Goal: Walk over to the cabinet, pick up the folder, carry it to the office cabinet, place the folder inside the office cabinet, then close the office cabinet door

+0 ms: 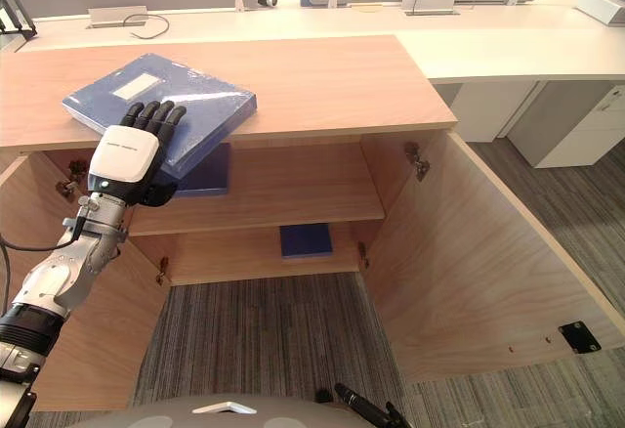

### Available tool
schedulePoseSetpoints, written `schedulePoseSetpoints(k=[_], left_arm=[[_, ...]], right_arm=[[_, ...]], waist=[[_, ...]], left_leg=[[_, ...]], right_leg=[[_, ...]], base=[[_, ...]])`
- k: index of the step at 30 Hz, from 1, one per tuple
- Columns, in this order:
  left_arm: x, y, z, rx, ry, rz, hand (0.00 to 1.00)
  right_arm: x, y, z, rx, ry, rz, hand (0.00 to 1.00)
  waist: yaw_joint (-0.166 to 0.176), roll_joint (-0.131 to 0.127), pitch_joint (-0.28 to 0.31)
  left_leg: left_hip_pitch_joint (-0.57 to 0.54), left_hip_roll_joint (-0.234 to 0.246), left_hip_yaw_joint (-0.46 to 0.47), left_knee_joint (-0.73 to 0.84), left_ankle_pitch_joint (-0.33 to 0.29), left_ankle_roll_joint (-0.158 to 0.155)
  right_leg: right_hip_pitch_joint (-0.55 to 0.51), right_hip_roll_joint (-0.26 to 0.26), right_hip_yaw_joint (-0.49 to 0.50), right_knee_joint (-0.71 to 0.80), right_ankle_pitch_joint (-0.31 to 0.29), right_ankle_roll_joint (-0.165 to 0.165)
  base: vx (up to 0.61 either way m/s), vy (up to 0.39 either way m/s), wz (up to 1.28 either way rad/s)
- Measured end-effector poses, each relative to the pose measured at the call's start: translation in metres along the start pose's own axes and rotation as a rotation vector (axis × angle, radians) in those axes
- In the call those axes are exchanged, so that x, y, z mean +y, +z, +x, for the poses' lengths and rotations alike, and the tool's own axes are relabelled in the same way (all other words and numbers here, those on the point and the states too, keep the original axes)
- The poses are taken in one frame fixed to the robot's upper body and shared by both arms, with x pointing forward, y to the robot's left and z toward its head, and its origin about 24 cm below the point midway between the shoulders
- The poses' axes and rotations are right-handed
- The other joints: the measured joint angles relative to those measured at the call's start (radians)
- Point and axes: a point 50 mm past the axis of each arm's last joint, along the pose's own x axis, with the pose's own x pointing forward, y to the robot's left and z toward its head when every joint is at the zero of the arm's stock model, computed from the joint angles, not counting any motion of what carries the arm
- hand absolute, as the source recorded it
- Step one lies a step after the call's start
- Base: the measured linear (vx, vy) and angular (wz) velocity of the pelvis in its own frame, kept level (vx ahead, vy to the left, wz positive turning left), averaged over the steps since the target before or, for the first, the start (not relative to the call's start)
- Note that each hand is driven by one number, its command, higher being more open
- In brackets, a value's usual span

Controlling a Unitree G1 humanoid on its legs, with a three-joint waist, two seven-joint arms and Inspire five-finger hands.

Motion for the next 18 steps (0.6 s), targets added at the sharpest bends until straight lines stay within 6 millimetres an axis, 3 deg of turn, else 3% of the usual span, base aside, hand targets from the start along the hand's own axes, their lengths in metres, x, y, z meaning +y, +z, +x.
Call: schedulePoseSetpoints(k=[3, 4, 10, 18], left_arm=[[0.0, -0.001, 0.0, 0.004, -0.002, 0.002, 1.0], [0.0, -0.001, 0.0, 0.005, -0.002, 0.002, 0.0], [0.002, -0.007, 0.009, 0.038, 0.016, 0.019, 0.0], [0.029, -0.004, 0.034, 0.03, 0.201, 0.027, 0.0]], right_arm=[[0.0, 0.0, 0.0, 0.0, 0.0, 0.0, 1.0], [0.0, 0.0, 0.0, 0.0, 0.0, 0.0, 1.0], [0.0, 0.0, 0.0, 0.0, 0.0, 0.0, 1.0], [0.0, 0.001, 0.0, -0.001, -0.006, 0.001, 1.0]], waist=[[-0.001, 0.0, 0.0], [-0.001, 0.0, 0.0], [-0.004, 0.0, 0.0], [-0.011, 0.0, 0.0]], left_leg=[[0.0, 0.0, 0.001, 0.0, 0.0, 0.0], [0.0, 0.0, 0.001, 0.0, 0.0, 0.0], [0.001, -0.001, 0.001, 0.0, 0.0, 0.0], [0.003, -0.001, 0.002, -0.001, 0.0, 0.0]], right_leg=[[0.0, 0.0, 0.0, 0.0, 0.001, 0.0], [0.0, 0.0, 0.0, 0.0, 0.001, 0.0], [0.0, -0.001, 0.001, -0.001, 0.002, 0.001], [0.003, -0.001, 0.001, -0.002, 0.002, 0.001]], base=[[-0.03, -0.028, -0.01], [-0.03, -0.027, -0.01], [0.0, 0.0, 0.0], [0.0, 0.0, 0.0]])
